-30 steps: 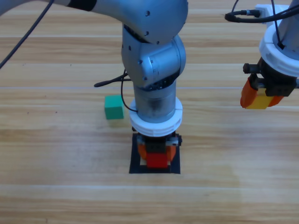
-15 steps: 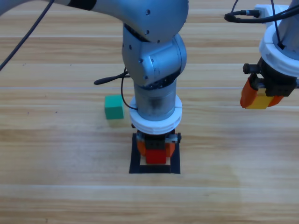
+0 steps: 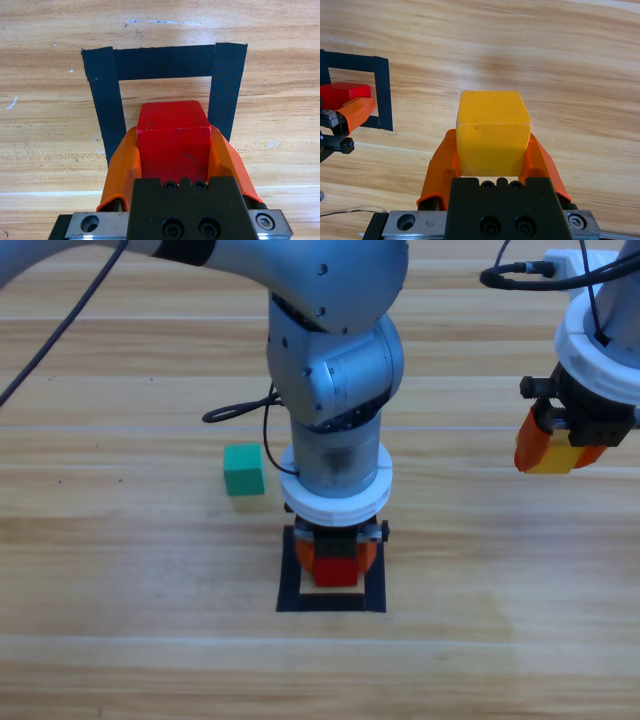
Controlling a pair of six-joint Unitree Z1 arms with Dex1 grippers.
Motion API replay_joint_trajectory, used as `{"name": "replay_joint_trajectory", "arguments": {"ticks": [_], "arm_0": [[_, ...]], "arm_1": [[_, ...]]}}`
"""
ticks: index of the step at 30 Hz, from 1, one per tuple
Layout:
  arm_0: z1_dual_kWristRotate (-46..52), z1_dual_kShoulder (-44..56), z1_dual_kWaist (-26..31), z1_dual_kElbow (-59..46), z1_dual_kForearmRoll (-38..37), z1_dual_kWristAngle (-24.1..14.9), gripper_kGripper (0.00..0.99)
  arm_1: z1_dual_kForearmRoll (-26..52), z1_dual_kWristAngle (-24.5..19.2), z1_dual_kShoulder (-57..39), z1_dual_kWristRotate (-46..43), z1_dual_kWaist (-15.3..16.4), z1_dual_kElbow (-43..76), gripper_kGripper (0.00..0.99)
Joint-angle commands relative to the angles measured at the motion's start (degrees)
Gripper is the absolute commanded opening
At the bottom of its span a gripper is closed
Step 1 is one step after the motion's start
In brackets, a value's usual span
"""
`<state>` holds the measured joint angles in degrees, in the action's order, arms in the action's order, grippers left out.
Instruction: Stack the blocks in the rectangular block: red at the bottom, yellow in the middle, green on top
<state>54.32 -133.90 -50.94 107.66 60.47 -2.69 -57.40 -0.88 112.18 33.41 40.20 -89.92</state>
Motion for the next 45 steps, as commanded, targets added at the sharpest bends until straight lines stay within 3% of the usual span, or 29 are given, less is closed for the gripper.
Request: {"name": "replay_joint_trajectory", "arguments": {"ticks": [1,8,11,15,18,22,29,32,38,39,45], "arm_0": [[0.9,-1.7,-1.4,0.1,0.8,-1.0,0.985],[1.0,2.9,-1.3,1.7,4.5,-2.6,0.99],[0.4,4.3,-1.3,8.7,9.5,-4.0,0.99],[-3.3,10.5,-1.3,13.3,10.4,-6.3,0.99],[-7.8,17.6,3.6,15.7,14.1,-7.6,0.99],[-16.3,26.5,13.8,7.7,14.1,-8.3,0.99],[-38.5,30.7,26.8,4.0,13.4,-7.6,0.979],[-48.2,32.8,32.6,3.7,11.8,-0.7,0.983],[-66.7,35.3,48.8,-2.0,8.6,21.5,0.99],[-68.3,36.0,51.3,-4.3,7.6,23.2,0.99],[-70.8,35.9,53.1,-7.8,6.8,24.0,0.99]], "arm_1": [[-0.3,-0.1,3.0,-0.2,-1.4,0.6,0.0],[-0.3,0.0,2.7,-0.2,-1.4,0.7,0.0],[-0.4,0.0,1.2,0.2,-1.3,1.0,0.0],[-0.4,-1.6,-0.6,1.1,-0.3,1.2,0.0],[-0.7,-3.3,-2.1,2.3,2.9,0.7,0.0],[-5.3,-4.2,0.0,6.1,6.7,-4.0,0.0],[-18.7,3.1,9.4,12.6,11.3,-21.1,0.0],[-24.2,4.7,14.1,14.6,13.1,-29.6,0.0],[-28.6,6.2,22.8,18.5,15.4,-39.8,0.0],[-28.6,6.4,23.7,18.8,15.7,-40.5,0.0],[-28.6,6.4,28.5,22.8,16.9,-44.6,0.0]]}}
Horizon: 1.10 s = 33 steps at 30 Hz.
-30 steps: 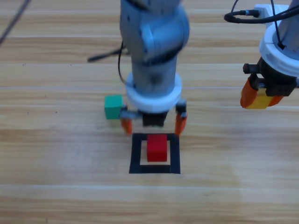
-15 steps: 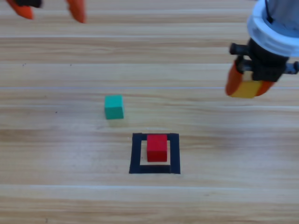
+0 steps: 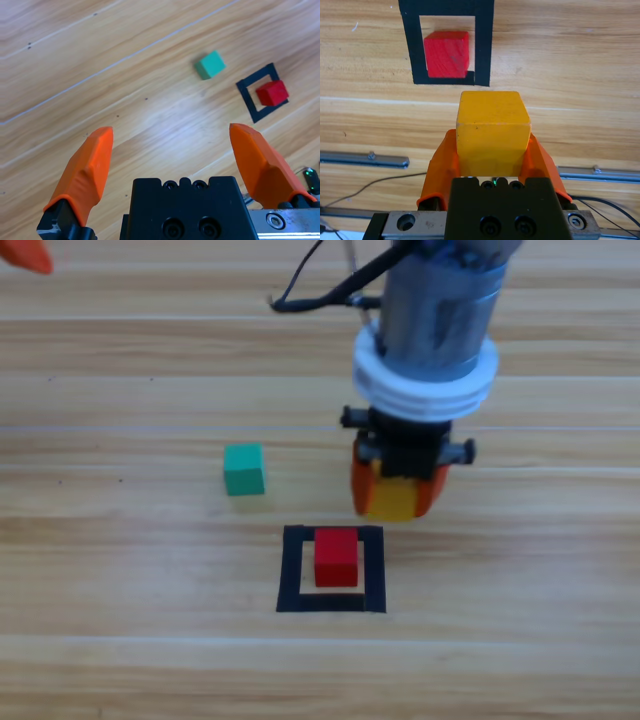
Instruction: Stack the blocks in the rectangular block: red at the bottom, yellow in the middle, green on top
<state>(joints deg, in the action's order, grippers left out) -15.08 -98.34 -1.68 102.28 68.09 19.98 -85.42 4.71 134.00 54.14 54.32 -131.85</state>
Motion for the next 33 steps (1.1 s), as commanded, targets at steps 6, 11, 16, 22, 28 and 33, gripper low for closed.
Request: {"name": "replay_joint_trajectory", "arguments": {"ticks": [6,11,16,22,28,33], "arm_0": [[-0.4,5.6,4.1,-10.5,-7.4,1.2,0.99],[2.1,6.6,4.0,-11.4,-8.3,0.1,0.99],[4.0,8.3,3.9,-14.7,-11.3,0.1,0.99],[6.0,8.8,3.8,-16.4,-12.9,-0.1,0.99],[7.5,9.7,3.7,-18.9,-14.8,-0.6,0.99],[9.0,11.0,3.3,-20.5,-16.3,-0.7,0.99]], "arm_1": [[-0.5,0.5,10.6,3.3,3.2,-6.7,0.0],[-0.5,0.2,12.9,4.2,3.2,-8.6,0.0],[-0.5,-0.2,14.2,4.6,3.2,-9.4,0.0],[-0.5,-0.8,15.4,4.7,3.2,-9.9,0.0],[-0.5,-1.9,15.7,5.0,3.2,-10.4,0.0],[-0.5,-3.0,16.0,5.4,3.2,-11.0,0.0]]}}
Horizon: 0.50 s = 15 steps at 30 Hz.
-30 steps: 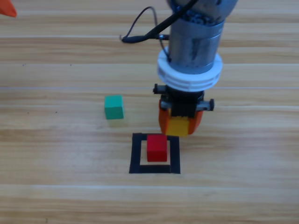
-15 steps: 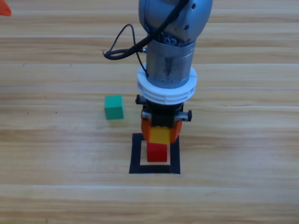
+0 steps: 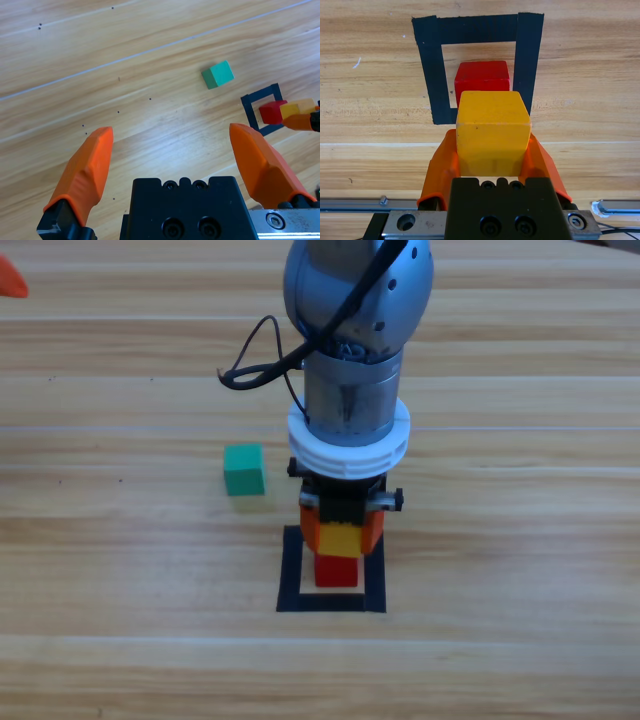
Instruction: Stack the blocks in the rectangular block: red at the bottom, yellow in the middle, green on top
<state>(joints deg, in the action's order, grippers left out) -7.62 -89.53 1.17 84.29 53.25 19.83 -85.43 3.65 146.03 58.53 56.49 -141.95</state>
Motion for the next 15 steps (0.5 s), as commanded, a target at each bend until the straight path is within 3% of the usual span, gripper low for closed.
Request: {"name": "replay_joint_trajectory", "arguments": {"ticks": [1,15], "arm_0": [[1.7,2.3,0.4,-2.6,-1.7,-0.7,0.99],[2.9,2.8,-0.7,-4.0,-2.7,-1.9,0.99]], "arm_1": [[-0.5,-2.1,4.1,1.0,1.1,-1.1,0.0],[-0.5,-2.2,4.7,1.1,1.2,-1.5,0.0]]}}
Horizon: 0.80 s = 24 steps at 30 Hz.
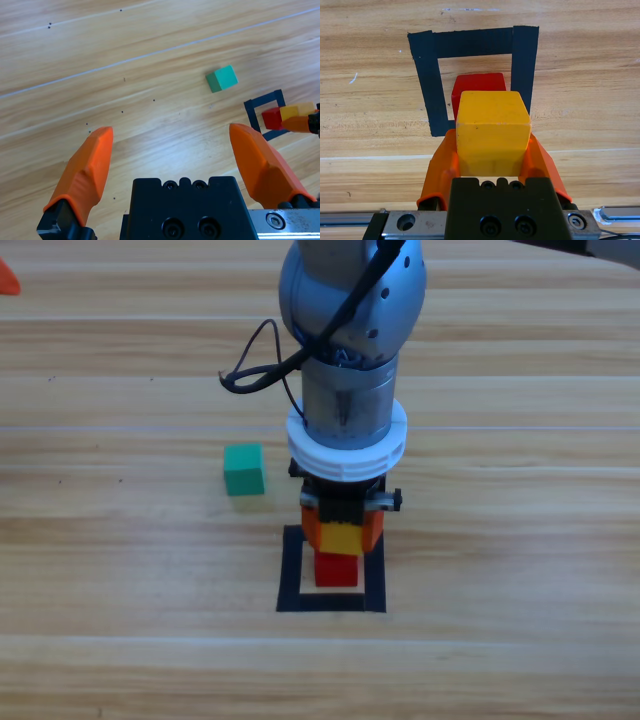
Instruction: Stack the blocks in the rectangular block: red at the bottom, yellow in the middle, green on top
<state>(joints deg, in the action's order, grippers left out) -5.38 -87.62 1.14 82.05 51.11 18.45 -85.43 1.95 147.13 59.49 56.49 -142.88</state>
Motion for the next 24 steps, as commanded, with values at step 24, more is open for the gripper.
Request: {"name": "replay_joint_trajectory", "arguments": {"ticks": [24], "arm_0": [[1.0,0.6,-1.0,-3.4,-1.9,-1.0,0.99]], "arm_1": [[-0.5,0.1,5.8,-1.6,2.2,-1.6,0.304]]}}
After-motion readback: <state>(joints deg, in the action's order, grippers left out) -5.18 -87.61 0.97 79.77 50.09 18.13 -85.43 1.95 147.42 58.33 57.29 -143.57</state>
